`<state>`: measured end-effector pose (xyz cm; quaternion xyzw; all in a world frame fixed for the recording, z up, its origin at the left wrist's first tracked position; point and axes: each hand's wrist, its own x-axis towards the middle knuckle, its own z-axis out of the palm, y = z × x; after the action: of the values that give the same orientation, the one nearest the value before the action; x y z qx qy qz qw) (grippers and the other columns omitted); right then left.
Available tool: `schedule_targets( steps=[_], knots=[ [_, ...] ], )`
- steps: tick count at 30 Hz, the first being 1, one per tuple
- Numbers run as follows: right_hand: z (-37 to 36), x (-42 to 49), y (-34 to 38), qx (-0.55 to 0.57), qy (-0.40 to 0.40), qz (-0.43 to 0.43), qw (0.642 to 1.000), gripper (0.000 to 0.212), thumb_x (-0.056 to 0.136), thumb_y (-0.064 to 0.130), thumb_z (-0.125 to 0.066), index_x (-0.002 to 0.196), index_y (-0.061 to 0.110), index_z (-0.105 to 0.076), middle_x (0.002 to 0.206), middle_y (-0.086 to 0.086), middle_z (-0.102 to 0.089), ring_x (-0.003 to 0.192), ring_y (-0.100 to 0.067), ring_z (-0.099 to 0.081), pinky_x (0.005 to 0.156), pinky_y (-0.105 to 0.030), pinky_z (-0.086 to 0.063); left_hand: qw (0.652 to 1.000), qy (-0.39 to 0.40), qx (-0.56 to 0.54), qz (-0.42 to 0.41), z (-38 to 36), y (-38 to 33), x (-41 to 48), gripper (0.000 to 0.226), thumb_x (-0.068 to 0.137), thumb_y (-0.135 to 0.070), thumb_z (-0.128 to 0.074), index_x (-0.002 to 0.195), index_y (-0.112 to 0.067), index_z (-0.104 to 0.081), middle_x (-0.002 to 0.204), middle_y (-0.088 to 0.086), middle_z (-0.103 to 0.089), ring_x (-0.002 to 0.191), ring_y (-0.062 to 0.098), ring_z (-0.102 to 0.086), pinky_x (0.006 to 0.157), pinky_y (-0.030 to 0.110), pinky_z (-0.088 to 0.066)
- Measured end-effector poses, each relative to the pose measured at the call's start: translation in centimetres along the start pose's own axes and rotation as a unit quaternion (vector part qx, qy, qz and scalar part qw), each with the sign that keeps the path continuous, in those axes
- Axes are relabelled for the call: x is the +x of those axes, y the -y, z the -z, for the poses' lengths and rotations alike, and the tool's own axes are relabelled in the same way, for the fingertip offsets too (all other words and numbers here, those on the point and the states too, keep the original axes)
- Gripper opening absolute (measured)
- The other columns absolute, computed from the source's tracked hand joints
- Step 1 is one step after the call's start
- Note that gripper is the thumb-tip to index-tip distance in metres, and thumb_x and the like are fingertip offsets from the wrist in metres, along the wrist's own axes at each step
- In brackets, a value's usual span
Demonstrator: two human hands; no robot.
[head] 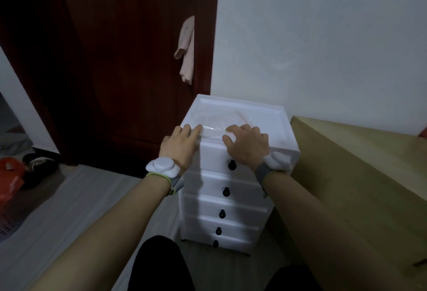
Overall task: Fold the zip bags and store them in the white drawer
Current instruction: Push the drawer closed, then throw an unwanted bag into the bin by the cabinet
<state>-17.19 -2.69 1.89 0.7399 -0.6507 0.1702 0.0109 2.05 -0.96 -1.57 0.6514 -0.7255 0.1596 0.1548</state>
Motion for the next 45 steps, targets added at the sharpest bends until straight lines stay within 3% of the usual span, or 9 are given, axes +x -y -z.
schedule_targets(
  steps=[7,12,18,22,25,29,32,40,45],
  knots=[
    [0.9,-1.4,-2.5,0.034,-0.082,0.022,0.996,0.028,0.098,0.034,-0.048,0.1,0.015,-0.068,0.101,-0.005,-0.061,0.098,-0.028,-0.054,0.077,-0.036,-0.049,0.999,0.041,0.01,-0.008,1.0,-0.2,0.3,0.062,0.081,-0.022,-0.066,0.136,-0.03,-0.037,0.116,0.004,-0.049,0.103,0.029,-0.047,0.074,0.043,-0.044],
    [1.8,-3.8,-7.1,0.006,-0.143,-0.006,0.99,0.024,0.095,0.026,-0.05,0.087,0.01,-0.066,0.085,-0.006,-0.06,0.082,-0.027,-0.055,0.059,-0.031,-0.042,0.997,0.081,-0.016,-0.008,2.7,-2.8,1.0,0.053,0.079,-0.023,-0.057,0.13,-0.026,-0.042,0.123,0.008,-0.046,0.113,0.032,-0.045,0.091,0.046,-0.039],
    [3.5,-8.3,-13.4,0.054,-0.126,-0.061,0.989,0.023,0.098,0.03,-0.05,0.096,0.013,-0.066,0.103,-0.004,-0.061,0.088,-0.02,-0.056,0.073,-0.034,-0.05,0.985,0.081,-0.097,-0.118,2.7,-10.3,2.0,0.045,0.085,-0.026,-0.054,0.129,-0.018,-0.05,0.132,0.008,-0.046,0.117,0.033,-0.044,0.094,0.043,-0.039],
    [4.3,-12.2,-17.5,0.064,-0.14,-0.116,0.981,0.019,0.097,0.029,-0.054,0.099,0.016,-0.067,0.104,-0.003,-0.062,0.084,-0.015,-0.05,0.07,-0.026,-0.036,0.972,0.082,-0.127,-0.179,2.6,-16.6,2.3,0.045,0.085,-0.027,-0.054,0.129,-0.016,-0.052,0.134,0.008,-0.049,0.119,0.032,-0.045,0.093,0.041,-0.041],
    [4.4,-14.7,-20.2,0.078,-0.166,-0.15,0.971,0.015,0.093,0.026,-0.06,0.095,0.015,-0.069,0.097,-0.007,-0.067,0.084,-0.023,-0.058,0.069,-0.027,-0.034,0.97,0.072,-0.118,-0.198,2.7,-20.7,2.1,0.051,0.085,-0.027,-0.055,0.135,-0.017,-0.05,0.138,0.006,-0.049,0.122,0.029,-0.045,0.097,0.039,-0.04],
    [4.4,-18.3,-23.6,0.097,-0.159,-0.206,0.961,0.013,0.089,0.025,-0.063,0.092,0.016,-0.071,0.093,-0.008,-0.069,0.084,-0.026,-0.062,0.07,-0.034,-0.047,0.963,0.058,-0.112,-0.238,2.8,-25.6,1.8,0.054,0.083,-0.028,-0.048,0.136,-0.021,-0.053,0.141,0.006,-0.052,0.127,0.03,-0.045,0.104,0.04,-0.035],
    [3.9,-22.4,-26.3,0.112,-0.159,-0.259,0.946,0.011,0.088,0.024,-0.064,0.09,0.017,-0.072,0.089,-0.005,-0.069,0.081,-0.024,-0.064,0.071,-0.038,-0.052,0.931,0.108,-0.158,-0.312,2.1,-30.1,0.9,0.055,0.089,-0.031,-0.05,0.143,-0.023,-0.044,0.146,0.007,-0.045,0.134,0.03,-0.04,0.111,0.045,-0.03],
    [0.7,-31.0,-31.0,0.101,-0.048,-0.397,0.911,0.019,0.094,0.027,-0.057,0.101,0.016,-0.071,0.104,-0.014,-0.072,0.096,-0.035,-0.065,0.073,-0.032,-0.046,0.872,0.151,-0.197,-0.422,2.0,-40.7,-1.4,0.089,0.085,-0.028,-0.061,0.156,-0.029,-0.007,0.164,0.002,-0.001,0.15,0.028,-0.005,0.12,0.054,-0.013],
    [-1.9,-35.7,-34.0,0.048,0.01,-0.439,0.897,0.02,0.091,0.029,-0.056,0.099,0.015,-0.07,0.101,-0.015,-0.071,0.093,-0.035,-0.066,0.074,-0.034,-0.05,0.859,0.141,-0.247,-0.425,0.5,-46.0,-4.0,0.091,0.083,-0.016,-0.054,0.156,-0.031,-0.003,0.165,-0.006,0.002,0.151,0.02,0.0,0.119,0.057,-0.011]
  ],
)
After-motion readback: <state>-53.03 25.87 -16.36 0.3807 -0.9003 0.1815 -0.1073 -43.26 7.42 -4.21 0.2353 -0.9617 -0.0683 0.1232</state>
